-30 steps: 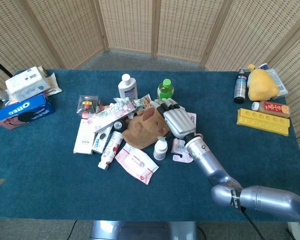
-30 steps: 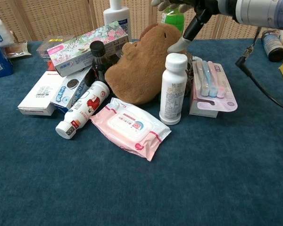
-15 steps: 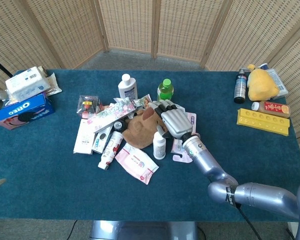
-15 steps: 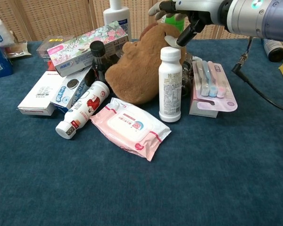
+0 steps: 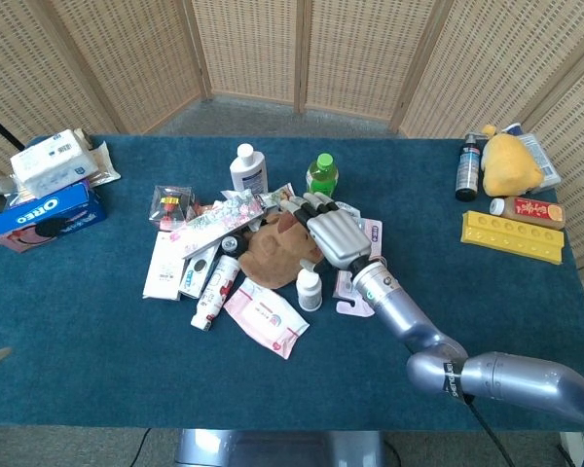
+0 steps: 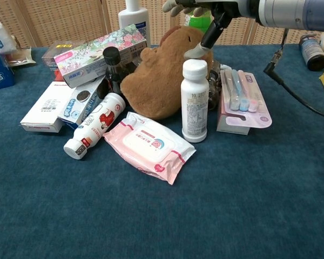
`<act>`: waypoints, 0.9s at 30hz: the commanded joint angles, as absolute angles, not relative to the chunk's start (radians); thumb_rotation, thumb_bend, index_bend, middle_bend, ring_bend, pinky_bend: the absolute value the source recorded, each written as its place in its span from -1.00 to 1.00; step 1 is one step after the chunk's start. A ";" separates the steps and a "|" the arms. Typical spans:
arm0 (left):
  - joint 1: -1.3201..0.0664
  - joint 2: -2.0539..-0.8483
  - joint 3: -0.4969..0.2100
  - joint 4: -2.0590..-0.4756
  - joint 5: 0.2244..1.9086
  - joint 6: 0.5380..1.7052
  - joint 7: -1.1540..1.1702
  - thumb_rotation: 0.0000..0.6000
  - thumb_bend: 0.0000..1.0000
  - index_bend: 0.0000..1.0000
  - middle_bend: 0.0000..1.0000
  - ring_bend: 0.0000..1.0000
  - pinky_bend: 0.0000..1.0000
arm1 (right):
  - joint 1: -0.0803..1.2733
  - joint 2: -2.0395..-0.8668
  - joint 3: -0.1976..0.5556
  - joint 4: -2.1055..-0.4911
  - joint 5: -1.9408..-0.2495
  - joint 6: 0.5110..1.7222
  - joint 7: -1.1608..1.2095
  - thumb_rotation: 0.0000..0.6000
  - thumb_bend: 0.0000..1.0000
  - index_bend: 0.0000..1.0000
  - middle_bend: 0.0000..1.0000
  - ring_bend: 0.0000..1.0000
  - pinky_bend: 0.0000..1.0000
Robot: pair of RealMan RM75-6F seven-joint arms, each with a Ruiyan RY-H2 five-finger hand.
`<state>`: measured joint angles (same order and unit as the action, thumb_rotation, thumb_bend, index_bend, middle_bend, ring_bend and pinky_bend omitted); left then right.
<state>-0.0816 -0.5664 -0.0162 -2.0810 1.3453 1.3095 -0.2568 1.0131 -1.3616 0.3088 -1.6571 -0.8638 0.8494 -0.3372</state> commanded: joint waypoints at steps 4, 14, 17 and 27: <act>-0.082 -0.567 -0.016 -2.080 1.345 1.307 -0.258 1.00 -1.00 -1.00 -1.00 -1.00 -1.00 | 1.058 -1.335 0.317 -1.661 -0.819 0.842 -0.394 1.00 -1.00 -1.00 -1.00 -1.00 -1.00; -0.085 -0.569 -0.018 -2.078 1.344 1.303 -0.257 1.00 -1.00 -1.00 -1.00 -1.00 -1.00 | 1.123 -1.326 0.279 -1.645 -0.782 0.813 -0.475 1.00 -1.00 -1.00 -1.00 -1.00 -1.00; -0.083 -0.568 -0.017 -2.079 1.345 1.304 -0.257 1.00 -1.00 -1.00 -1.00 -1.00 -1.00 | 1.131 -1.338 0.255 -1.634 -0.785 0.811 -0.493 1.00 -1.00 -1.00 -1.00 -1.00 -1.00; -0.084 -0.567 -0.018 -2.076 1.344 1.301 -0.267 1.00 -1.00 -1.00 -1.00 -1.00 -1.00 | 1.150 -1.395 0.206 -1.586 -0.780 0.821 -0.523 1.00 -1.00 -1.00 -1.00 -1.00 -1.00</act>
